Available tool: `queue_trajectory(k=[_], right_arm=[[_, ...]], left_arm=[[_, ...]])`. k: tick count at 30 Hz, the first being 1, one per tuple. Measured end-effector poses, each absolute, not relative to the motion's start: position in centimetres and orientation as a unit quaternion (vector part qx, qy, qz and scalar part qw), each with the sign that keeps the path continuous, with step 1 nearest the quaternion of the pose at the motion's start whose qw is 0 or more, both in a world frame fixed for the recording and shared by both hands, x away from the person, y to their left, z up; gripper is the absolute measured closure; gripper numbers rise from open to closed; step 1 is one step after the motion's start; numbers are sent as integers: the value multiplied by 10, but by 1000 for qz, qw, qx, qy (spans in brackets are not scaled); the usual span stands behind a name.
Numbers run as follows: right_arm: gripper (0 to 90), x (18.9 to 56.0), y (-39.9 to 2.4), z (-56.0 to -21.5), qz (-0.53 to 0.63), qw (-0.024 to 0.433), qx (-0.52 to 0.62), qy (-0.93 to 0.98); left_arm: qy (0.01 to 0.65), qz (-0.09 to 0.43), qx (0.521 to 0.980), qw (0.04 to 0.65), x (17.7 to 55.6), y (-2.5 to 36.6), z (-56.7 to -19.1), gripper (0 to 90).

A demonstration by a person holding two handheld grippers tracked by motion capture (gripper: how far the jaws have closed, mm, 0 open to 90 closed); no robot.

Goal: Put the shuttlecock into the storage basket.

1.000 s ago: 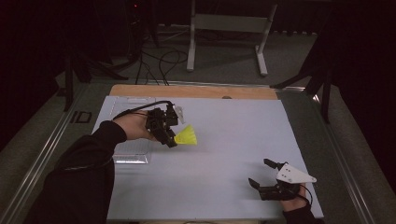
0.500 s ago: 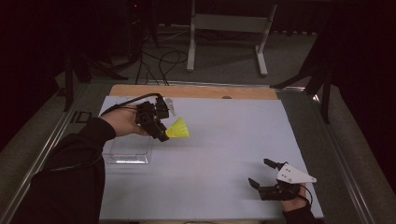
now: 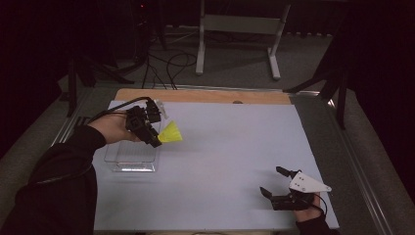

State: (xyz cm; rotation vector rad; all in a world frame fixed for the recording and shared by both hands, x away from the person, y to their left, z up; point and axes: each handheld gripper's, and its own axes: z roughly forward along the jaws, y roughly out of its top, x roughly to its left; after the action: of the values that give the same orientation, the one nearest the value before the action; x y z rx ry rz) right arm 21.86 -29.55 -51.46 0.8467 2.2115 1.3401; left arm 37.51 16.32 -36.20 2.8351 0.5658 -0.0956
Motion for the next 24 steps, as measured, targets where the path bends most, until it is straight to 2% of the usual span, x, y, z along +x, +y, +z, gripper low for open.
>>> queue_trajectory(k=[24], right_arm=[[94, 219, -295, -515, 478, 210, 305, 796]], left_arm=[[330, -18, 938, 104, 371, 260, -376, 656]])
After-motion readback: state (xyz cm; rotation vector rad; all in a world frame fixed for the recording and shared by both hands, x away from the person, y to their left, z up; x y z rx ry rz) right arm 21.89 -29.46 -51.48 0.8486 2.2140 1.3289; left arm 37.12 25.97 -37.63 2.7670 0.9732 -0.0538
